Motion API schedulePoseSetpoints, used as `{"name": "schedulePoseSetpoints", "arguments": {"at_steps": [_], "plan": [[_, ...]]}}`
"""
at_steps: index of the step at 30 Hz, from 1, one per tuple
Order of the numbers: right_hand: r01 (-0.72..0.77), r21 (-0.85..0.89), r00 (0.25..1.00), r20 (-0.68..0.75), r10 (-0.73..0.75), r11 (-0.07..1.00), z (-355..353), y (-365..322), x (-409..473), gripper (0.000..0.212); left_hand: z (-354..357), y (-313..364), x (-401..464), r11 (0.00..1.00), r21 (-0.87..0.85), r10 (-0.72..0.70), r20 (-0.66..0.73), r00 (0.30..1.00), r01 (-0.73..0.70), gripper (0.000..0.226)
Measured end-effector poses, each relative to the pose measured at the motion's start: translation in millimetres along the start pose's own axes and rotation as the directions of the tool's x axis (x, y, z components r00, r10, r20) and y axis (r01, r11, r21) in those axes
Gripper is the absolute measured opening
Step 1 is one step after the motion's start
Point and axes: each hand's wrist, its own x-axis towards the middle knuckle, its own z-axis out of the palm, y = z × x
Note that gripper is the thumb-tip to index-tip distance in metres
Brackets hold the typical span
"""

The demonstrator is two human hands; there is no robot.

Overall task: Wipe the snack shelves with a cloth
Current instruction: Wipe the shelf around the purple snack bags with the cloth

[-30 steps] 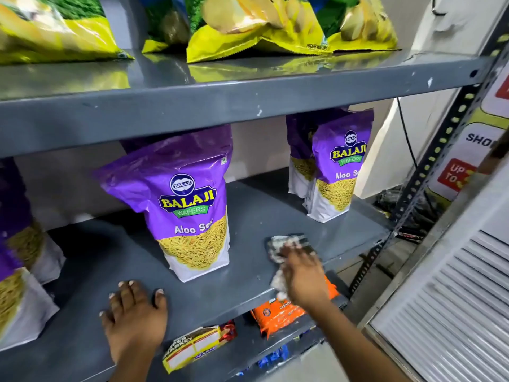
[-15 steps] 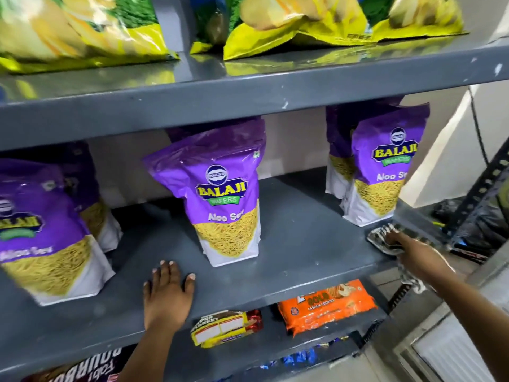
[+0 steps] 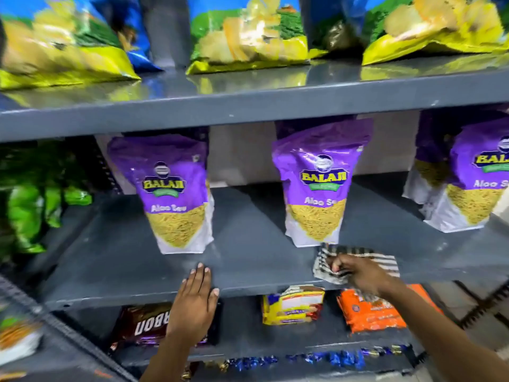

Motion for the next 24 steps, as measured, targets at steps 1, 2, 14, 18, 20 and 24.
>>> {"name": "schedulePoseSetpoints", "arguments": {"at_steps": [1,2,14,18,20,24], "plan": [[-0.008,0.0,1.0,0.03,0.008,1.0,17.0,-23.1,3.7,0.054,-3.7,-20.2,-2.7,1.0,-0.019,-0.01,-0.035,0.999,0.01,0.066],[0.0,-0.022,0.999,0.051,0.002,1.0,32.4,-42.3,9.0,0.049,-8.9,-37.2,-5.1,0.998,-0.053,-0.045,-0.03,0.999,0.044,0.069],[0.291,-0.09,0.95,0.142,-0.277,0.952,207.1,-207.5,46.7,0.043,-33.1,-179.1,-9.4,0.973,0.019,-0.232,0.007,0.973,0.232,0.127],[0.314,-0.121,0.948,0.094,-0.303,0.942,228.5,-224.9,46.6,0.039,-27.6,-183.0,-7.9,0.974,-0.018,-0.226,-0.004,0.974,0.226,0.125],[0.341,-0.146,0.94,0.065,-0.335,0.929,236.1,-231.2,42.3,0.043,-27.6,-182.8,-8.2,0.973,-0.009,-0.23,0.002,0.973,0.23,0.126],[0.369,-0.056,0.924,0.128,-0.36,0.928,248.9,-246.7,20.5,0.042,-35.3,-182.2,-7.6,0.973,0.069,-0.223,0.047,0.974,0.22,0.129]]}}
